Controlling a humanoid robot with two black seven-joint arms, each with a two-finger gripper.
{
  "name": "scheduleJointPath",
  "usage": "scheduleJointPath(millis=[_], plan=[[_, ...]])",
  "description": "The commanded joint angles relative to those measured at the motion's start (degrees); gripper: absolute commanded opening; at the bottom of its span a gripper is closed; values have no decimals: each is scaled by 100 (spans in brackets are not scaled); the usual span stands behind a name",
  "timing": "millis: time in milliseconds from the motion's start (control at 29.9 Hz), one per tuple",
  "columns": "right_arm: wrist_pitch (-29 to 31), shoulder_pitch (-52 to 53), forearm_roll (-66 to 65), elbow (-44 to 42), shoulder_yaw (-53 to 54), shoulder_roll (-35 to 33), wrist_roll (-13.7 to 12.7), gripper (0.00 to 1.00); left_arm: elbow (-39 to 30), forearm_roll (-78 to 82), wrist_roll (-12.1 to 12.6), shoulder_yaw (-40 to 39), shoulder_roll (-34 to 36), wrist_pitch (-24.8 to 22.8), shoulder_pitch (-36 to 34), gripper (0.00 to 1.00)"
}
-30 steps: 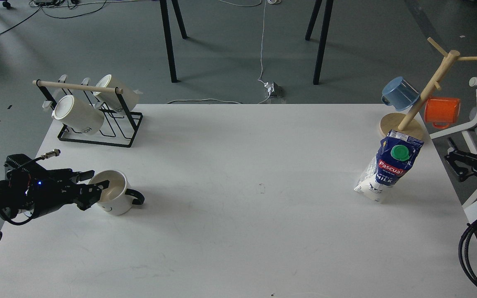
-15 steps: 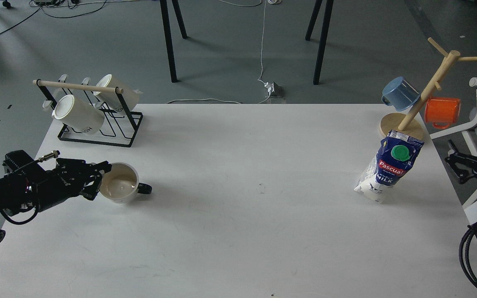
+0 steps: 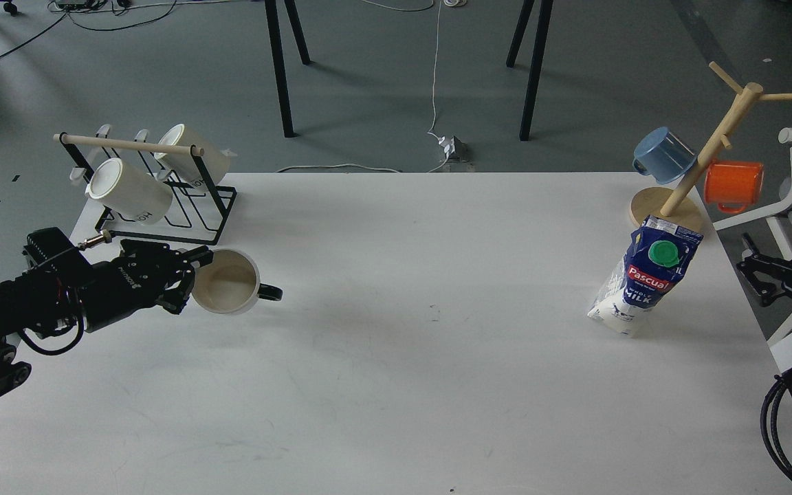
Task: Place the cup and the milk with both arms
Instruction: 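Slide the white mug with the left gripper toward the table center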
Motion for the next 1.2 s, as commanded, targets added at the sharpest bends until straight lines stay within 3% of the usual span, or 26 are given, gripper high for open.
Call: scheduleJointPath(millis=[0,301,802,1169], plan=[[0,4,5,5,0,2,0,97,-59,0,0,0,10,-1,-42,0],[0,-4,-4,-12,-9,2,0,97,-261,0,0,-9,-95,-71,-217,0],[0,-189,-4,-12,-18,2,0,97,-481,0,0,228,-1228,-115,-341,0],[0,-207,-4,-12,-27,2,0,97,-481,0,0,448,-1686,-115,-262,0]])
